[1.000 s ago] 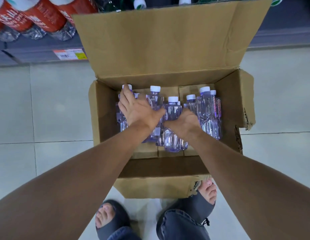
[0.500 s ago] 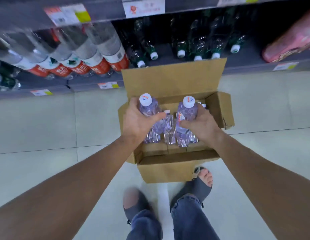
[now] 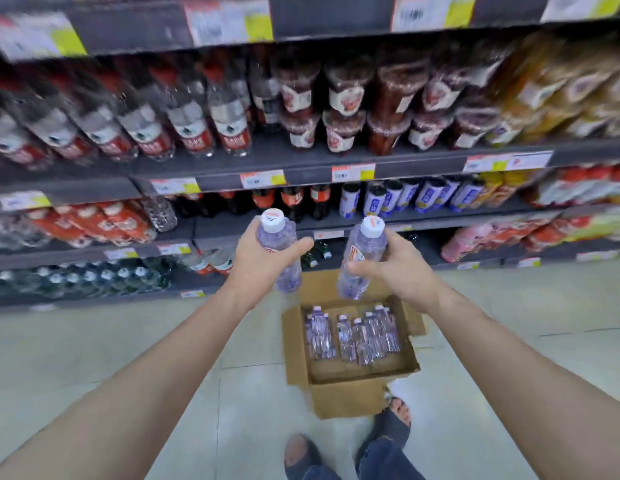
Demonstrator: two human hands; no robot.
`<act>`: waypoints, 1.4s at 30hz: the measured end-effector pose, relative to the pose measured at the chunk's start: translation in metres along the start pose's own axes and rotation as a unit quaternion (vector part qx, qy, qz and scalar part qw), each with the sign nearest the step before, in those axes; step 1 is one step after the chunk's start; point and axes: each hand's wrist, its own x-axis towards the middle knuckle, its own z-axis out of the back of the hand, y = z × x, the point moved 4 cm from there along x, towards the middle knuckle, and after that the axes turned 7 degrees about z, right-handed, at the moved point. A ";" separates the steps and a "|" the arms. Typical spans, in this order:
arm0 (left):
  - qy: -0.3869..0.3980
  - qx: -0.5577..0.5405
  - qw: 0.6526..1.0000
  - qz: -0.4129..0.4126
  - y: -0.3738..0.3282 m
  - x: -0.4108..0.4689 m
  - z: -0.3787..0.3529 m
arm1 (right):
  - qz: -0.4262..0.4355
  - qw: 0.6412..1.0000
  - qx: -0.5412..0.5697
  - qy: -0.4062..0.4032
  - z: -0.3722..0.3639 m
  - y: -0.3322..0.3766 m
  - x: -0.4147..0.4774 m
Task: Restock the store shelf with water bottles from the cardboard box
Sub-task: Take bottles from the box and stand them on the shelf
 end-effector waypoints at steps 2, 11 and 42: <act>-0.003 -0.003 1.000 -0.030 -0.045 -0.026 0.024 | 0.038 0.999 -0.024 0.007 0.007 0.061 -0.019; 0.064 0.020 0.991 -0.111 -0.205 -0.155 0.114 | 0.195 0.975 -0.109 -0.010 0.026 0.296 -0.133; -0.103 -0.053 0.959 -0.259 -0.330 -0.478 0.438 | 0.408 0.900 -0.143 0.051 -0.167 0.589 -0.350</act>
